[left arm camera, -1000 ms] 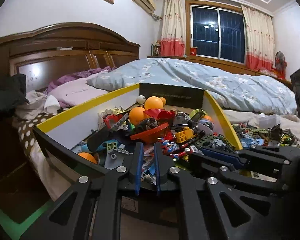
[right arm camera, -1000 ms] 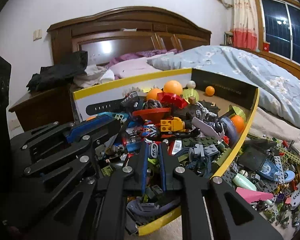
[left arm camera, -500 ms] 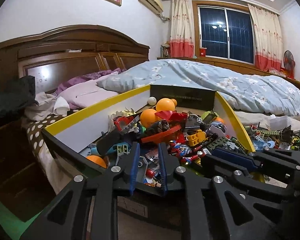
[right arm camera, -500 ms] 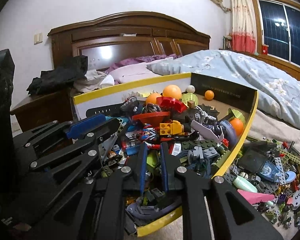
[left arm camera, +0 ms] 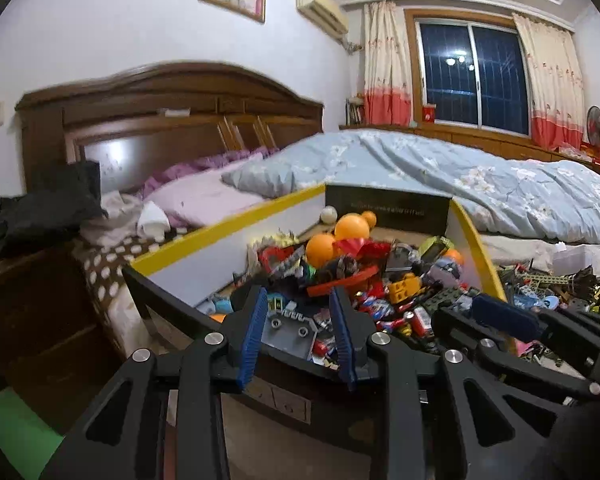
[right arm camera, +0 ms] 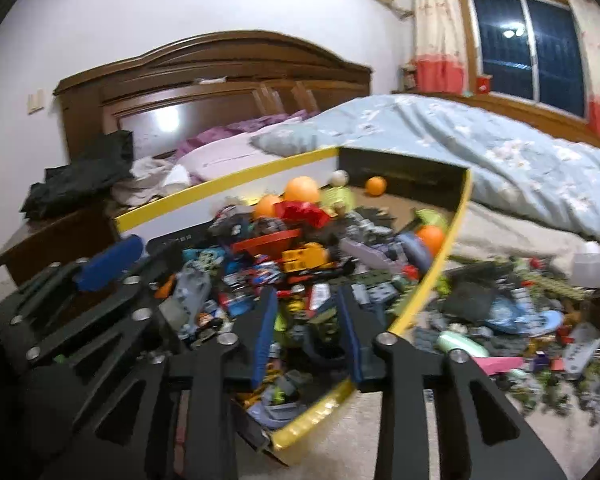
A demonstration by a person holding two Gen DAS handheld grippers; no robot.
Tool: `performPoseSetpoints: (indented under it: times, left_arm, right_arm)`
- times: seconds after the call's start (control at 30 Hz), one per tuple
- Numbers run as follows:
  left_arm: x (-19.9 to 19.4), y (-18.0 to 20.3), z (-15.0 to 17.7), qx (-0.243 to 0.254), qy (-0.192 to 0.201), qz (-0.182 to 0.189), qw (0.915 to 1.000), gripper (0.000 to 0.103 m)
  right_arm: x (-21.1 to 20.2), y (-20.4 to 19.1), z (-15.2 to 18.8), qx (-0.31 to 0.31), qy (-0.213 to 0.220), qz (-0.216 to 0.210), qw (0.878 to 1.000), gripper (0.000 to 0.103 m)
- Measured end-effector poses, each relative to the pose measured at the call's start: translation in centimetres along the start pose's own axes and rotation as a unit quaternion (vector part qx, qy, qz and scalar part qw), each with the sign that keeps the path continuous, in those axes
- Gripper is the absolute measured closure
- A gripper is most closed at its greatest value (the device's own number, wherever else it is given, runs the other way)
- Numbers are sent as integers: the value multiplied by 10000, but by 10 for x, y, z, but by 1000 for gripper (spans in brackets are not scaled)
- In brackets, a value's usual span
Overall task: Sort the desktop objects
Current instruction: 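Open both tools above the yellow box to drop the pieces, then move both open tools back to the Lego pile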
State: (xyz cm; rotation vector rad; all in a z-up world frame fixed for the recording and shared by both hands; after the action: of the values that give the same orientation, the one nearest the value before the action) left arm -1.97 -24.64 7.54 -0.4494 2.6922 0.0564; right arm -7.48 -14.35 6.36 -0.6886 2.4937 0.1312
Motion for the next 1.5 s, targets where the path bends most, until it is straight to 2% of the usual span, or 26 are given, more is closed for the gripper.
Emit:
performPoseSetpoints:
  times: [0.17,0.3,0.4,0.5,0.6,0.7,0.9,1.0,1.07,1.17,1.23,1.5]
  left_arm:
    - [-21,8,-1,81,282,47,9996,70]
    - [-32,12,3,-233,135,331,9991,70]
    - [-44,23,7,-158,154,476,9986,70]
    - [-55,41,13,-60,161,661,9977,70]
    - [-68,67,22,255,236,726,9968,70]
    - [-73,83,31,356,156,814,9959,70]
    - [-73,98,39,130,-123,927,9955,70]
    - [-60,104,45,-113,-507,1021,9934,70]
    - [-60,105,45,-268,-462,919,9943,70]
    - [-63,111,47,-245,-412,875,9950,70]
    - [-62,116,49,-245,-482,1021,9933,74]
    - [-64,122,48,-153,-456,1193,9917,74]
  right_arm:
    - [-17,6,1,135,94,228,9996,64]
    - [-41,12,5,209,217,474,9984,63]
    - [-63,14,13,2,441,773,9960,62]
    - [-83,27,28,226,537,920,9941,62]
    - [-96,48,47,518,404,988,9929,61]
    - [-104,64,65,623,187,1120,9916,60]
    - [-112,84,79,865,42,1306,9876,54]
    - [-107,94,79,840,-49,1470,9856,51]
    - [-105,101,79,916,-104,1483,9846,48]
    - [-105,111,82,989,-155,1542,9829,44]
    - [-106,114,83,1015,-169,1533,9828,44]
    - [-116,117,85,895,-150,1781,9798,44]
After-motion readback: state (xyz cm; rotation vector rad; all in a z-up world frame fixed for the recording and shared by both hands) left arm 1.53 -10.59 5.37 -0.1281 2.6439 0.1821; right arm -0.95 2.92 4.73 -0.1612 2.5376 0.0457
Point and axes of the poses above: each gripper's, at about its wrist camera, not at the fingertips, and x roughly the way its jaws point, y to its right, z to its underside, the point moved 6 cm from there along x, roughly the way its jaws point, and after that the axes turned 4 degrees about -y, right-handed, at the moved point
